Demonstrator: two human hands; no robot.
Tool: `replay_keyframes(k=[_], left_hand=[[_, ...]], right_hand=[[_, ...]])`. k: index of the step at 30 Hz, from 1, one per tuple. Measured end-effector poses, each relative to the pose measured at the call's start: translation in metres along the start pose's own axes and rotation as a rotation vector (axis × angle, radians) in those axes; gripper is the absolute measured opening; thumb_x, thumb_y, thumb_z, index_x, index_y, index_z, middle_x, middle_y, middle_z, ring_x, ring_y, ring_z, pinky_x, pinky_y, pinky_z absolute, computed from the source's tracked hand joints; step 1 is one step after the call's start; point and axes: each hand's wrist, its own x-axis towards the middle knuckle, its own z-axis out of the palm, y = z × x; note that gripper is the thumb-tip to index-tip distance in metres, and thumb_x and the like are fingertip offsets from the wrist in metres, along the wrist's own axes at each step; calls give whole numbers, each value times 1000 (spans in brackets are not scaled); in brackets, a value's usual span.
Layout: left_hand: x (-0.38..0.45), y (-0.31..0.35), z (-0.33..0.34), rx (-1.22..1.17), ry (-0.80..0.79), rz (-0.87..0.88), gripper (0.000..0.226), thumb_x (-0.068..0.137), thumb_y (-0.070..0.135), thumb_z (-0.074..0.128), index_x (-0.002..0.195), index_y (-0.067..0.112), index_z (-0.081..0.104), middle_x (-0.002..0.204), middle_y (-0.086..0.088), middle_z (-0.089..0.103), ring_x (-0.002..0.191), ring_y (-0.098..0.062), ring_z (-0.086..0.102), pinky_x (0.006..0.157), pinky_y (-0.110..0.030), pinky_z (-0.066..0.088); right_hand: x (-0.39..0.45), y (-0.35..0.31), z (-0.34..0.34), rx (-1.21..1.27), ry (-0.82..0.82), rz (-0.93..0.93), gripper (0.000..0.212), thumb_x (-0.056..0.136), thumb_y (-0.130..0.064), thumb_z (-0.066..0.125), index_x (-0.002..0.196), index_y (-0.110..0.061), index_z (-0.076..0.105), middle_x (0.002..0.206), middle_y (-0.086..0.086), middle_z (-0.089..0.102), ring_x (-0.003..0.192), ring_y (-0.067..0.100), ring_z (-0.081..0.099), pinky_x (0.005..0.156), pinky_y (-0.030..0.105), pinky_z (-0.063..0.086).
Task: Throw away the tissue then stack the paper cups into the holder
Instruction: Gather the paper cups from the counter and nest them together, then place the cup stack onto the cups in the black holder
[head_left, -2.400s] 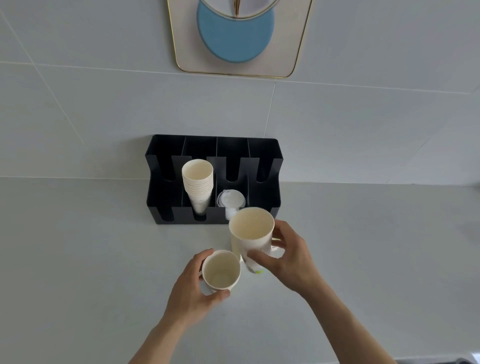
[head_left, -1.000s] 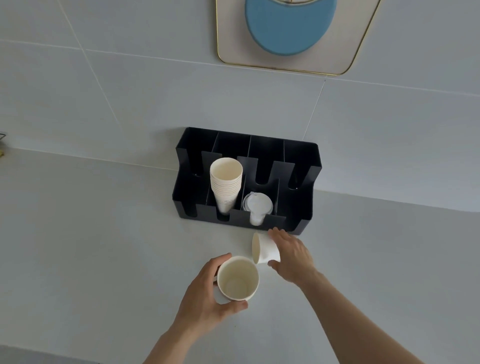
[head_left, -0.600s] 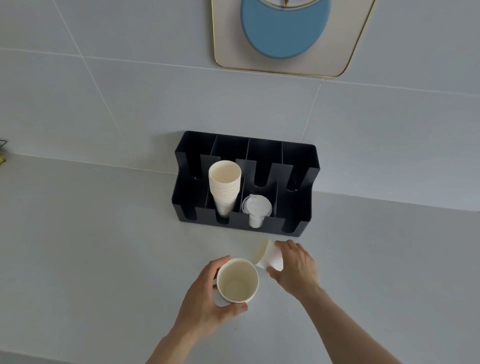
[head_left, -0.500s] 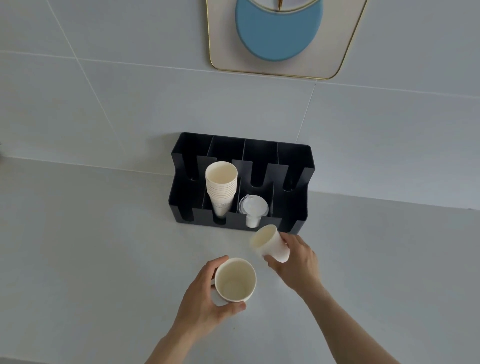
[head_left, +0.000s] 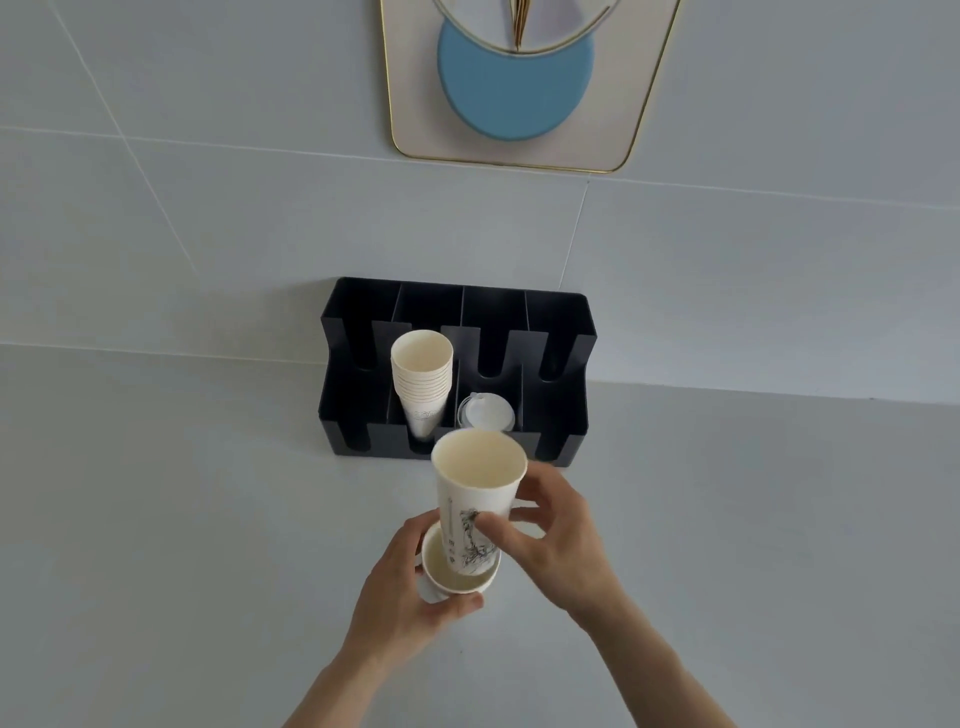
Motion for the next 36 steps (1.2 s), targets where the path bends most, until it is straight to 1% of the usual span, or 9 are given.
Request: replay_keyframes(k=[7,10,14,18,21,23,27,30,36], left_hand=[[-3,2,-4,-17,-35,-31,93,54,56,90,128,54,34,129,28,55,118,-4,60,85,-16,52],[-4,1,-7,-29,-52,-25,93,53,54,91,127,59,34,132,28,53,120,-3,59,90,-19,52],[-6,2,-14,-94,-115,-33,111,56,67,87,148,45,31,143,27,45,128,-4,52,106,-31,50],[-5,10,-25,-202,-78,-129,81,70,75,66,140,41,45,139,18,56,128,-3,55,107,-35,49],[-3,15,-33,-161,-38,-191,45,85,46,64,129,37,54,131,12,64,117,-4,62,92,-24,48],[-2,12,-36,-127,-25,-221,31,91,32,67,119,38,58,121,13,70,106,-3,67,89,-27,51],[-4,9,-40,-194,-12,-287,28,75,43,70,102,39,67,97,12,78,89,-9,75,86,-42,62],[-5,10,-36,-237,10,-308,17,86,31,73,101,26,72,94,1,79,80,-18,78,82,-45,65],[-7,20,-34,-253,35,-337,13,93,17,70,103,17,78,97,-4,79,81,-16,78,77,-29,65]], right_hand=[[-20,36,12,-219,-90,41,65,76,-44,85,133,-34,58,126,-24,64,120,-2,58,101,31,52],[-23,39,8,-199,-154,81,69,77,-51,82,138,-34,55,131,-23,62,118,-3,59,97,24,53],[-18,38,7,-116,-155,184,47,93,-39,72,137,-27,59,133,-16,64,116,-2,63,91,22,56],[-13,42,9,-196,-97,218,30,100,-22,63,130,-26,66,127,-15,67,105,-5,66,84,16,54],[-10,44,9,-240,-85,239,28,98,-19,66,125,-27,70,118,-14,71,100,2,68,83,18,55],[-8,45,8,-233,-90,259,27,96,-18,68,120,-30,72,114,-14,73,95,5,70,85,28,59],[-8,45,8,-124,-113,347,24,95,-14,67,107,-34,76,102,-10,78,85,10,73,81,33,63],[-8,46,6,-38,-114,415,19,96,-15,67,106,-28,77,99,-4,79,88,16,75,80,34,64],[-4,55,3,-28,-128,479,29,94,-24,70,121,-14,73,100,2,78,83,17,76,76,26,63]])
